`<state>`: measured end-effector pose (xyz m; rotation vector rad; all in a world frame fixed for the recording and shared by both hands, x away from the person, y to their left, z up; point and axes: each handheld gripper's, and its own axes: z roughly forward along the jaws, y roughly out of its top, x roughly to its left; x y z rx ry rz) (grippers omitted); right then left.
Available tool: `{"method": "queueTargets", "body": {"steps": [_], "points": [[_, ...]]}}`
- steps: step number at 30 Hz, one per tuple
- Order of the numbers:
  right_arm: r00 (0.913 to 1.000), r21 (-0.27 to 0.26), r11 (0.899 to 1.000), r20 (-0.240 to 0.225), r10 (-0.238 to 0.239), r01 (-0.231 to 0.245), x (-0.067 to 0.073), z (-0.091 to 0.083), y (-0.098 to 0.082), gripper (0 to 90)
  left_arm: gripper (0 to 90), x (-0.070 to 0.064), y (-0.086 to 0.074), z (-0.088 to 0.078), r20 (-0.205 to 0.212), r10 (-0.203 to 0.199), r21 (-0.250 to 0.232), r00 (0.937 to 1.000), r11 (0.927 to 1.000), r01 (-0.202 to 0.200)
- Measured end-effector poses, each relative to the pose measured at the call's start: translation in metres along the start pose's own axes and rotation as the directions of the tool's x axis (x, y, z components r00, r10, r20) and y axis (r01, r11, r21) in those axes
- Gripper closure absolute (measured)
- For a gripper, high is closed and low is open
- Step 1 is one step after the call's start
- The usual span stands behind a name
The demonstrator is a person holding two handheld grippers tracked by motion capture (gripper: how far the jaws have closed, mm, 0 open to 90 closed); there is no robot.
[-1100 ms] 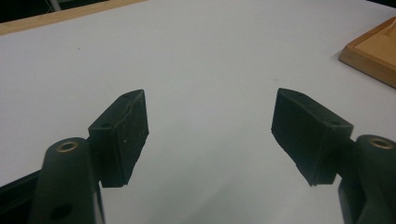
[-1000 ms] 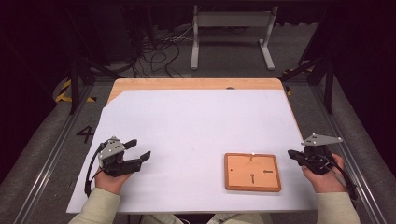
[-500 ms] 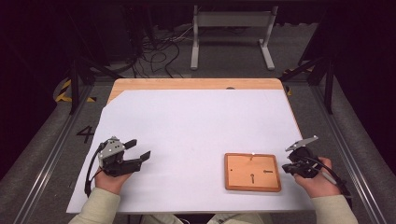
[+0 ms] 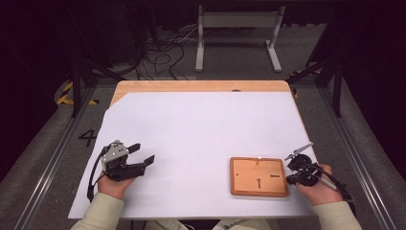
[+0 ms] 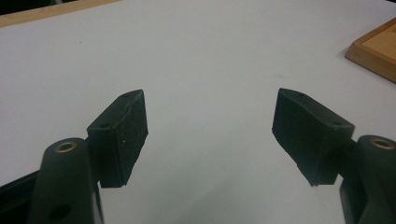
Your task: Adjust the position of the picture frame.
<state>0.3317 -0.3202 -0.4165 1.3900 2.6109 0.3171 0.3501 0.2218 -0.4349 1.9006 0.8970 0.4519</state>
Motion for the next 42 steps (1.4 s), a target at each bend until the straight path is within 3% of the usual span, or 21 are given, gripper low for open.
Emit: {"method": "queueTargets", "body": {"steps": [7,10,14,20,25,30,31,34,37,39,41,42], "points": [[0.9997,-0.003,1.0,0.024,0.006,-0.006,0.003,0.001,0.003,90.0,26.8,-0.001,0.0,0.002,-0.003,0.001,0.004,1.0,1.0,-0.001],[0.9993,-0.025,1.0,-0.034,-0.016,0.015,0.01,0.002,0.009,90.0,26.8,-0.001,0.0,0.003,-0.002,0.002,0.008,1.0,1.0,-0.002],[0.997,-0.043,0.997,-0.049,-0.06,0.058,0.024,0.007,0.023,90.0,26.7,-0.001,-0.001,0.003,0.002,0.002,0.015,1.0,0.9999,-0.002],[0.9863,-0.066,0.991,-0.107,-0.126,0.119,0.045,0.014,0.045,90.0,29.1,-0.005,0.001,0.002,0.02,-0.001,0.016,0.9998,0.9999,0.001],[0.9753,-0.081,0.982,-0.13,-0.178,0.169,0.063,0.02,0.067,90.0,31.3,-0.01,0.004,0.003,0.044,0.022,0.025,0.9988,0.9994,-0.023],[0.9676,-0.101,0.975,-0.139,-0.21,0.198,0.076,0.025,0.083,90.0,40.3,-0.015,0.005,0.003,0.085,0.034,0.038,0.9958,0.9986,-0.038],[0.9663,-0.106,0.974,-0.143,-0.214,0.2,0.078,0.026,0.086,90.0,40.3,-0.018,0.006,0.003,0.112,0.04,0.047,0.9929,0.9979,-0.045],[0.9616,-0.13,0.97,-0.157,-0.225,0.205,0.082,0.03,0.093,90.0,56.1,-0.024,0.009,0.003,0.162,0.058,0.055,0.9852,0.9962,-0.068],[0.9626,-0.163,0.969,-0.169,-0.212,0.184,0.077,0.029,0.093,90.0,74.2,-0.036,0.012,0.005,0.242,0.09,0.066,0.9661,0.9919,-0.109],[0.9688,-0.189,0.966,-0.141,-0.203,0.175,0.074,0.025,0.092,90.0,82.4,-0.046,0.015,0.008,0.298,0.114,0.078,0.9476,0.9865,-0.144],[0.9742,-0.221,0.962,-0.12,-0.191,0.161,0.069,0.02,0.091,90.0,87.6,-0.056,0.016,0.012,0.356,0.133,0.097,0.9248,0.9792,-0.178],[0.9761,-0.232,0.96,-0.112,-0.186,0.157,0.067,0.019,0.091,90.0,89.1,-0.063,0.017,0.015,0.387,0.149,0.108,0.91,0.9728,-0.205]]}}
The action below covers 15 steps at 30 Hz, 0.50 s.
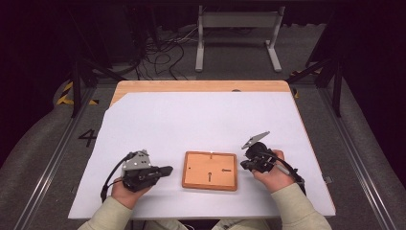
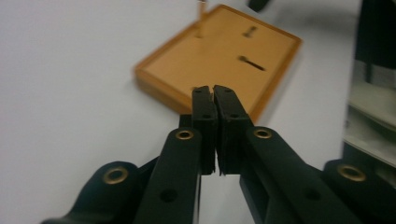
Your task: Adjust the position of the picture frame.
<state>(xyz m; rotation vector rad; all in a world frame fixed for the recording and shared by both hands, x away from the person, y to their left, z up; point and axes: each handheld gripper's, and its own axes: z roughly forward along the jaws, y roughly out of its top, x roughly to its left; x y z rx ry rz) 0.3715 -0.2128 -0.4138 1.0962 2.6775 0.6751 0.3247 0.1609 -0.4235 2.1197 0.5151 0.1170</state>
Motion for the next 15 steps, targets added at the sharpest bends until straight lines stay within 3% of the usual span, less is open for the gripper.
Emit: {"method": "queueTargets", "body": {"steps": [3,5,7,8,11,12,13,15], "points": [[0.9998,-0.032,0.999,0.015,0.012,-0.011,-0.005,-0.004,-0.001,90.0,89.6,-0.014,0.006,0.02,0.091,0.056,0.078,0.9943,0.995,-0.063],[0.9996,-0.041,0.999,0.021,0.02,-0.02,-0.007,-0.005,-0.002,90.0,89.7,-0.021,0.008,0.035,0.145,0.089,0.144,0.9855,0.9834,-0.11],[0.9996,-0.037,0.999,0.016,0.022,-0.021,-0.008,-0.005,-0.003,90.0,89.8,-0.026,0.008,0.047,0.188,0.094,0.208,0.9776,0.969,-0.133],[0.9996,-0.036,0.999,0.016,0.022,-0.021,-0.007,-0.004,-0.003,90.0,89.8,-0.026,0.008,0.049,0.182,0.1,0.222,0.9782,0.9648,-0.14],[0.9999,-0.037,0.999,0.012,0.011,-0.011,-0.006,-0.003,-0.002,90.0,89.8,-0.022,0.007,0.055,0.147,0.073,0.266,0.9864,0.9577,-0.111],[0.9999,-0.037,0.999,0.01,0.01,-0.009,-0.006,-0.003,-0.002,90.0,89.8,-0.022,0.006,0.059,0.116,0.067,0.293,0.991,0.951,-0.099],[0.9999,-0.035,0.999,0.007,0.011,-0.01,-0.007,-0.003,-0.002,90.0,89.8,-0.021,0.006,0.063,0.114,0.074,0.315,0.9908,0.9433,-0.106],[0.9999,-0.031,0.999,0.007,0.013,-0.012,-0.007,-0.003,-0.003,90.0,89.8,-0.022,0.007,0.065,0.106,0.075,0.308,0.9915,0.9455,-0.104]]}}
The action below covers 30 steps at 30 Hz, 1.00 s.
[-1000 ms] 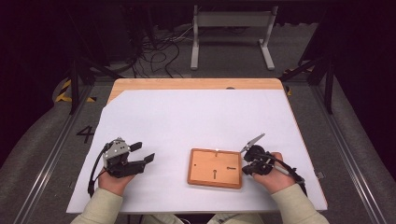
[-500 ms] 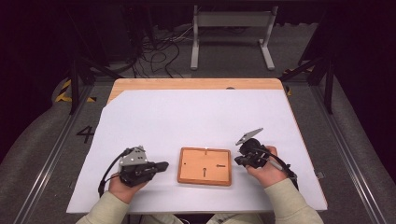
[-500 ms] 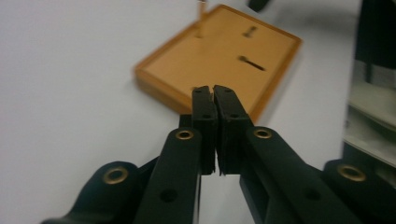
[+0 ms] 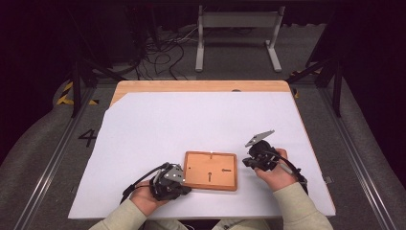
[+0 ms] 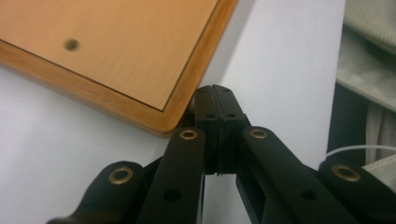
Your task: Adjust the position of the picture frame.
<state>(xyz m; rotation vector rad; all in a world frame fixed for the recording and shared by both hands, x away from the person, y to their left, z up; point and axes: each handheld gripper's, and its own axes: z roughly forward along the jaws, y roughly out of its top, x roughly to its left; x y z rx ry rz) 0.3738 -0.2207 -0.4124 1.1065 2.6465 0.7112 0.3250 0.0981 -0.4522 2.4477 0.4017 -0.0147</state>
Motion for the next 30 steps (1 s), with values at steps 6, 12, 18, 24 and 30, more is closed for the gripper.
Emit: {"method": "queueTargets", "body": {"steps": [6,12,18,24,30], "points": [[1.0,-0.01,1.0,0.009,0.005,-0.004,-0.002,-0.002,-0.001,90.0,89.8,0.007,0.009,0.006,-0.146,-0.035,-0.019,0.9887,0.9993,0.032],[0.9998,-0.025,1.0,0.015,0.015,-0.015,-0.005,-0.003,-0.001,90.0,89.8,0.028,0.018,0.012,-0.198,-0.133,-0.065,0.9711,0.9903,0.123],[0.9967,-0.073,0.996,0.065,0.049,-0.044,-0.019,-0.001,0.0,90.0,89.8,0.049,0.038,0.027,-0.309,-0.224,-0.126,0.9241,0.9729,0.194],[0.992,-0.076,0.996,0.117,0.048,-0.039,-0.028,0.009,0.001,90.0,88.7,0.059,0.042,0.029,-0.344,-0.281,-0.179,0.8963,0.9564,0.231],[0.9938,-0.029,0.999,0.1,0.048,-0.045,-0.031,0.018,-0.002,90.0,82.6,0.059,0.031,0.009,-0.319,-0.291,-0.214,0.9018,0.9491,0.231]]}}
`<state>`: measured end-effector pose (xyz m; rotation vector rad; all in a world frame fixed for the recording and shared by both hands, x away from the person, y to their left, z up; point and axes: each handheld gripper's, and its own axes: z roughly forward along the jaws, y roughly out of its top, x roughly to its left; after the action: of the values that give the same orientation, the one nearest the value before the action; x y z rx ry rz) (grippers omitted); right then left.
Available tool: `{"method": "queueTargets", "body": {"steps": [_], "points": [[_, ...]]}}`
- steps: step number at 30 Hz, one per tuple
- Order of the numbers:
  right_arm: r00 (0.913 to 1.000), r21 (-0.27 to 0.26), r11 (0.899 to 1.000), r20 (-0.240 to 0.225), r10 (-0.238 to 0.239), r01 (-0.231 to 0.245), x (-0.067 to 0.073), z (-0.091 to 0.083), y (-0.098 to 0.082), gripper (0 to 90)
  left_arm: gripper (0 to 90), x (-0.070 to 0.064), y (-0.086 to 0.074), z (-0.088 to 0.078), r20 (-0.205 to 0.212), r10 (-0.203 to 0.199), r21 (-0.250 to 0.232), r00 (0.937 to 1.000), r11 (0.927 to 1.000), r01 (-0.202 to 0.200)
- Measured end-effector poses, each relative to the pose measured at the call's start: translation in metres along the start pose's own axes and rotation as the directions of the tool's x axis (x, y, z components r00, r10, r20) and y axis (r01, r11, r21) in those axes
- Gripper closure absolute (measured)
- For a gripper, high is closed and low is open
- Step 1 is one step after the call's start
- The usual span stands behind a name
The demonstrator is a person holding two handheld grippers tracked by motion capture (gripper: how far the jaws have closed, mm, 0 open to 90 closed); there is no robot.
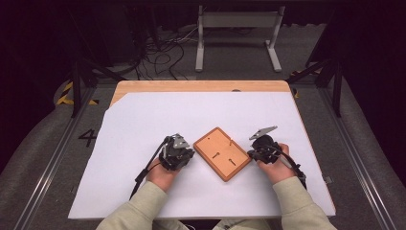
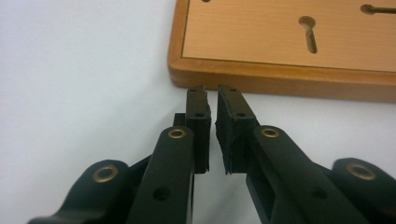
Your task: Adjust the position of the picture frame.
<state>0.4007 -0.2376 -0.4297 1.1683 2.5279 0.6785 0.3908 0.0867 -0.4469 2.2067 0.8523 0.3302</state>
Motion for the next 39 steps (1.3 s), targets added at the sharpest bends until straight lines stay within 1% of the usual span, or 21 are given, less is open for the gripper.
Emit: {"method": "queueTargets", "body": {"steps": [2,3,4,5,8,9,10,13,16,18,20,21,23,24,26,29,31,33,35,38,39], "points": [[0.9999,0.0,1.0,-0.013,0.001,-0.001,-0.002,0.0,0.0,90.0,82.7,0.003,-0.003,-0.006,-0.001,-0.003,-0.008,1.0,1.0,0.003],[0.9993,0.0,1.0,-0.038,0.005,-0.005,-0.003,0.0,-0.001,90.0,82.9,0.006,-0.005,-0.009,-0.005,-0.005,-0.011,1.0,0.9999,0.005],[0.9968,0.0,1.0,-0.079,0.013,-0.013,-0.003,0.001,-0.002,90.0,83.1,0.008,-0.007,-0.012,0.0,-0.011,-0.011,0.9999,0.9999,0.011],[0.9942,0.001,1.0,-0.108,0.008,-0.008,-0.001,0.001,-0.002,90.0,83.2,0.01,-0.009,-0.014,0.001,-0.018,-0.011,0.9998,0.9998,0.018],[0.9841,0.011,0.999,-0.171,-0.047,0.05,0.014,0.003,0.002,90.0,83.4,0.018,-0.013,-0.02,-0.012,-0.04,-0.025,0.9991,0.9989,0.04],[0.9769,0.018,0.996,-0.195,-0.087,0.092,0.028,0.006,0.006,90.0,83.3,0.021,-0.013,-0.022,-0.016,-0.052,-0.032,0.9985,0.9981,0.052],[0.9769,0.018,0.996,-0.195,-0.087,0.092,0.028,0.006,0.006,90.0,83.3,0.023,-0.014,-0.025,-0.022,-0.06,-0.036,0.998,0.9976,0.059],[0.9667,0.019,0.989,-0.217,-0.136,0.144,0.046,0.009,0.012,90.0,83.4,0.03,-0.018,-0.031,-0.035,-0.08,-0.047,0.9962,0.9958,0.078],[0.959,0.012,0.983,-0.222,-0.176,0.183,0.06,0.012,0.019,90.0,83.4,0.036,-0.022,-0.039,-0.045,-0.093,-0.055,0.9947,0.9944,0.09],[0.9558,0.006,0.981,-0.225,-0.19,0.196,0.066,0.015,0.023,90.0,83.4,0.039,-0.026,-0.045,-0.052,-0.107,-0.064,0.9929,0.9926,0.103],[0.9524,-0.002,0.978,-0.229,-0.201,0.206,0.072,0.019,0.028,90.0,83.3,0.042,-0.03,-0.05,-0.061,-0.104,-0.065,0.9927,0.9928,0.1],[0.95,-0.009,0.977,-0.233,-0.208,0.212,0.075,0.021,0.031,90.0,83.3,0.042,-0.032,-0.051,-0.061,-0.115,-0.07,0.9914,0.9913,0.111],[0.946,-0.022,0.975,-0.238,-0.22,0.221,0.083,0.027,0.039,90.0,83.3,0.044,-0.035,-0.055,-0.067,-0.115,-0.07,0.9912,0.9915,0.11],[0.9453,-0.027,0.973,-0.234,-0.227,0.227,0.086,0.029,0.042,90.0,83.3,0.046,-0.037,-0.056,-0.073,-0.118,-0.073,0.9903,0.9909,0.113],[0.9405,-0.042,0.967,-0.227,-0.253,0.25,0.095,0.034,0.049,90.0,83.2,0.048,-0.039,-0.058,-0.075,-0.126,-0.076,0.9892,0.9898,0.12],[0.9336,-0.057,0.959,-0.218,-0.284,0.279,0.106,0.04,0.059,90.0,83.2,0.047,-0.041,-0.059,-0.081,-0.122,-0.078,0.9892,0.9902,0.116],[0.9292,-0.051,0.955,-0.22,-0.297,0.293,0.107,0.04,0.062,90.0,82.8,0.048,-0.043,-0.062,-0.081,-0.121,-0.084,0.9893,0.9899,0.114],[0.927,-0.06,0.955,-0.228,-0.298,0.292,0.105,0.035,0.062,90.0,82.0,0.048,-0.045,-0.065,-0.078,-0.122,-0.097,0.9894,0.9887,0.115],[0.9244,-0.069,0.952,-0.226,-0.307,0.299,0.102,0.025,0.065,90.0,80.8,0.047,-0.048,-0.067,-0.063,-0.118,-0.113,0.991,0.9875,0.11],[0.9176,-0.101,0.946,-0.229,-0.325,0.309,0.102,0.009,0.07,90.0,79.4,0.045,-0.051,-0.069,-0.062,-0.109,-0.115,0.9921,0.9882,0.102],[0.9176,-0.101,0.946,-0.229,-0.325,0.309,0.102,0.009,0.07,90.0,78.8,0.045,-0.051,-0.069,-0.062,-0.109,-0.115,0.9921,0.9882,0.102]]}}
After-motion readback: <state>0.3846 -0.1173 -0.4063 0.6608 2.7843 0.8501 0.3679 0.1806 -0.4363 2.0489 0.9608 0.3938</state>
